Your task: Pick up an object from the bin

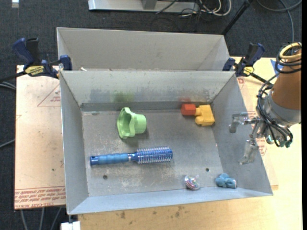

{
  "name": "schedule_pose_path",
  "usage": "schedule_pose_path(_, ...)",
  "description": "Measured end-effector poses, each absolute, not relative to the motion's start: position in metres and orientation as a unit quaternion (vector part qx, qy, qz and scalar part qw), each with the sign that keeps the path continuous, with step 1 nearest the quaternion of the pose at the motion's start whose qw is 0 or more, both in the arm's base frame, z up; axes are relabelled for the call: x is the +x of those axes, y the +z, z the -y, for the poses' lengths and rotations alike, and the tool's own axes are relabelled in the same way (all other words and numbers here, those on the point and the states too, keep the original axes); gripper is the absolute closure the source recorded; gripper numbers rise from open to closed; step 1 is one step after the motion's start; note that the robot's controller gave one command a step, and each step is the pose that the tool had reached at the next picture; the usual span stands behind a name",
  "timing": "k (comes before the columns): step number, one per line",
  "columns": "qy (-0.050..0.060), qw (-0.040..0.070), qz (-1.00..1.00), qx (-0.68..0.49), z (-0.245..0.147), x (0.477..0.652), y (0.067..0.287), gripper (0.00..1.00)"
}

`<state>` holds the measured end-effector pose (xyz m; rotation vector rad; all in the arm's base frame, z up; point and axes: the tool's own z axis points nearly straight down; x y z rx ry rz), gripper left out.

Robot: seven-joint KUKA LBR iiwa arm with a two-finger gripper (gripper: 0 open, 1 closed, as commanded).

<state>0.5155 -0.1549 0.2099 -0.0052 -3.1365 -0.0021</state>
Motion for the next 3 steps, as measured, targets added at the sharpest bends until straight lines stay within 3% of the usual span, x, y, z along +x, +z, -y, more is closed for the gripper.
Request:
schedule_pose_path(1, -0.001, -0.001, 1.0, -0.022, 0.153, 0.488, 0.067, 0.0)
schedule_pose_path(2, 0.0, -0.002, 0.999, -0.033, 0.154, 0.481, 0.101, 0.0)
schedule_pose_path(3, 0.0, -0.001, 1.0, 0.001, 0.153, 0.481, 0.113, 0.0)
